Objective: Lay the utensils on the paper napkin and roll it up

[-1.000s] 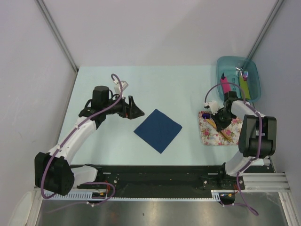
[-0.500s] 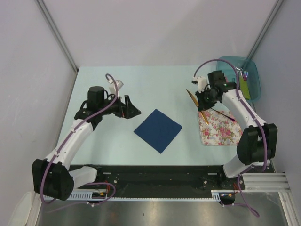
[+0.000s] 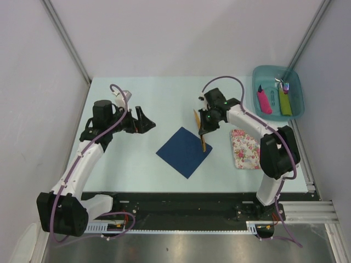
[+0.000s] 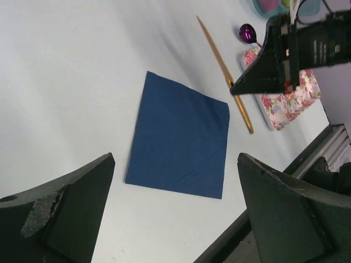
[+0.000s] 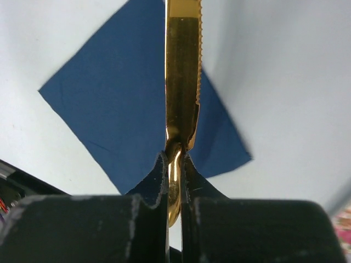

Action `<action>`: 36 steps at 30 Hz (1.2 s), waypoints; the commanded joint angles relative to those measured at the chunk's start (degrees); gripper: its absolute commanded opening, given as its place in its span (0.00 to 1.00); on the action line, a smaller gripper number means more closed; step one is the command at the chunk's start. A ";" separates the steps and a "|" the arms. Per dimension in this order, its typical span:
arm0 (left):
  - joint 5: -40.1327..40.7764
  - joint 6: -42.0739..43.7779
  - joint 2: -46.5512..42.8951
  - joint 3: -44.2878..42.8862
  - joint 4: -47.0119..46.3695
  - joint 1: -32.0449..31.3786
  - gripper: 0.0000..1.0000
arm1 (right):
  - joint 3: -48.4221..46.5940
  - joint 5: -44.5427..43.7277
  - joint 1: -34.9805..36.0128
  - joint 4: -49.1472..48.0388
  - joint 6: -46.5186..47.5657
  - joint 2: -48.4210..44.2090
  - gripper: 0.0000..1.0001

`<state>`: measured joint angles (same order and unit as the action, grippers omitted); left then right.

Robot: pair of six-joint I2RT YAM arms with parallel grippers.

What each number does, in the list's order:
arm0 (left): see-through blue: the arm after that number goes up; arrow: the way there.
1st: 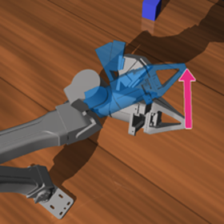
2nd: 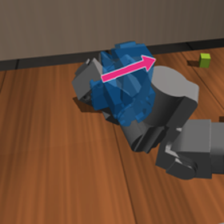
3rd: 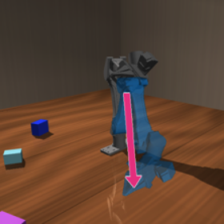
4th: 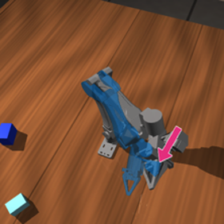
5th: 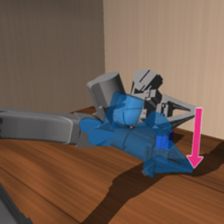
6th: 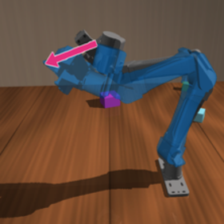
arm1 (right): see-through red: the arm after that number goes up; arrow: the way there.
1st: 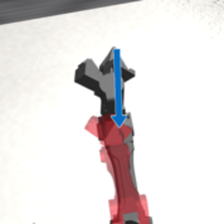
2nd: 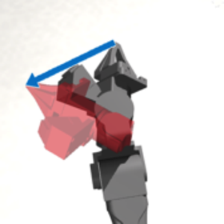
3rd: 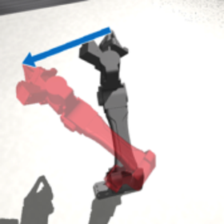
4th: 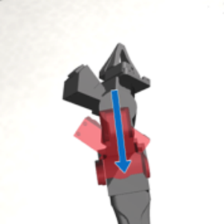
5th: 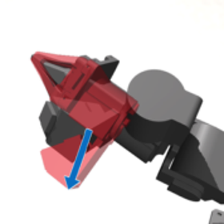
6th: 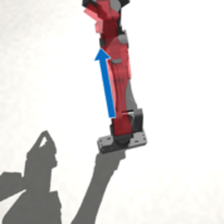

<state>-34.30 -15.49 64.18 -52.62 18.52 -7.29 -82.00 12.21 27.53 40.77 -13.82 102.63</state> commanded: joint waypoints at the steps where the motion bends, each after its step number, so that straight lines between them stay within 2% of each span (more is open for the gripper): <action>1: 3.27 -2.27 -2.22 -1.35 -2.52 1.31 1.00 | -4.31 -6.49 5.25 -3.69 -10.34 1.43 0.00; 11: 3.02 -2.79 -2.22 -0.64 -3.05 1.58 1.00 | -9.66 -12.12 12.11 -0.35 -17.11 8.99 0.00; 21: 3.02 -3.24 -3.01 1.03 -3.76 1.58 1.00 | -16.88 -11.77 13.08 2.11 -20.10 16.72 0.00; 36: 2.58 -3.85 -2.48 2.08 -4.90 1.58 1.00 | -16.44 -15.72 14.22 3.08 -20.72 19.28 0.00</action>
<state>-31.59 -18.24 62.50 -50.98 15.86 -6.07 -96.25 -1.06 41.52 43.20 -33.95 122.28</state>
